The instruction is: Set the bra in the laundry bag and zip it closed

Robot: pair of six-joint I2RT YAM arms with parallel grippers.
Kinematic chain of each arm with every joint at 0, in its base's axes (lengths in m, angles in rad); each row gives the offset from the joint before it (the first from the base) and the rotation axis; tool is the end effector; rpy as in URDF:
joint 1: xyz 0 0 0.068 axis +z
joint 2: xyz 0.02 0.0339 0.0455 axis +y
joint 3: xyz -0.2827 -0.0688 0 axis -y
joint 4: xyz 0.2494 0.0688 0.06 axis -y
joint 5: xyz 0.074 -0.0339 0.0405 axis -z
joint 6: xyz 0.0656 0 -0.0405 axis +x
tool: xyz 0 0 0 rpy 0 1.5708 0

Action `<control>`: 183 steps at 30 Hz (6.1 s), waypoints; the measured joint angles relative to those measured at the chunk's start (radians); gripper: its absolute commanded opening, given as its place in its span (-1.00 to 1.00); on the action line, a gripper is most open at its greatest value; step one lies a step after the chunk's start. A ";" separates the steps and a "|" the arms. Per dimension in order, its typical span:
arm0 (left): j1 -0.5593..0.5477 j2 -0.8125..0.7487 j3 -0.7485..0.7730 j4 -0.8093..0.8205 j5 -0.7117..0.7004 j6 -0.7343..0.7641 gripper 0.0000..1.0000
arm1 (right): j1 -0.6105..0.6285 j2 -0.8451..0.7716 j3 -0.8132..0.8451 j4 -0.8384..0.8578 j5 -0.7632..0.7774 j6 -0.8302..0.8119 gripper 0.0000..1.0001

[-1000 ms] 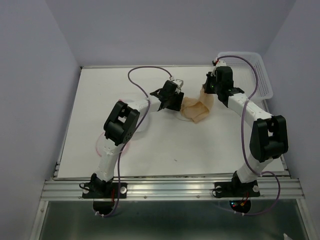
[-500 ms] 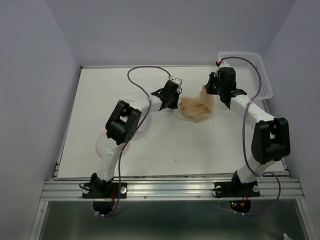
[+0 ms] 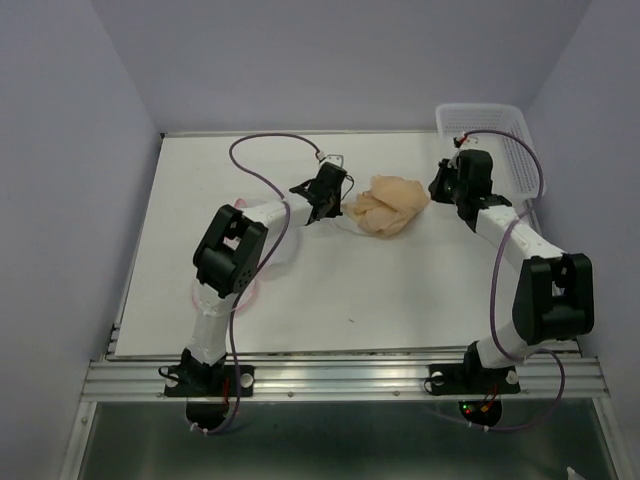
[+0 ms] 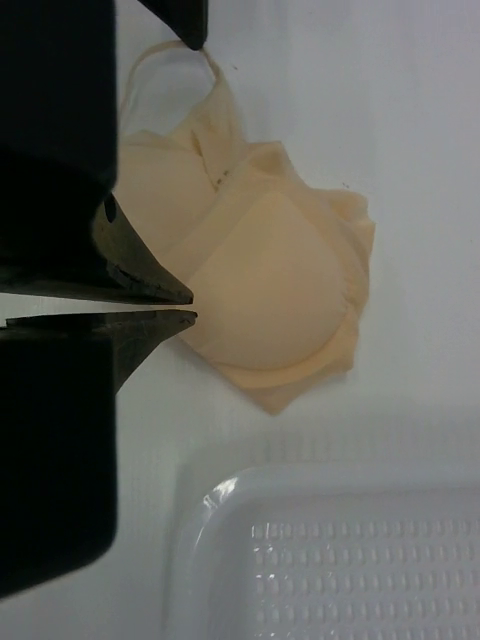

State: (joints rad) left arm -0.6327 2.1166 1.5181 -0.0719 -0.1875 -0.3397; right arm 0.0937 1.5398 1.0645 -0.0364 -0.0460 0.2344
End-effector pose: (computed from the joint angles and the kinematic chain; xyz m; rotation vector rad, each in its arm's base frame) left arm 0.4226 -0.2947 0.1782 0.2267 2.2352 -0.3203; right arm 0.3802 0.0388 0.2670 0.1189 2.0880 0.2474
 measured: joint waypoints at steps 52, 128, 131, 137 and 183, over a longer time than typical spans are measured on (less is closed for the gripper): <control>0.000 -0.007 -0.070 0.031 0.052 -0.044 -1.00 | 0.362 0.614 0.576 -0.211 0.371 -0.368 -0.06; 0.096 -0.394 -0.214 0.164 -0.067 -0.018 -1.00 | 0.135 -0.212 -0.430 0.464 0.307 0.205 -0.72; 0.085 -0.386 -0.408 0.183 0.029 -0.045 -0.53 | 0.135 -0.170 -0.525 0.446 0.288 0.250 0.33; 0.021 -0.416 -0.604 0.211 0.144 -0.078 0.63 | 0.135 -0.215 -0.588 0.320 0.269 0.291 0.60; 0.006 -0.313 -0.373 0.274 0.333 -0.048 0.92 | 0.012 0.272 -0.125 0.299 -0.257 0.217 -0.72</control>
State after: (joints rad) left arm -0.6270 1.8034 1.1454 0.2016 0.1459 -0.3874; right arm 0.1055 1.8114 0.9394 0.2623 -0.3035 0.4519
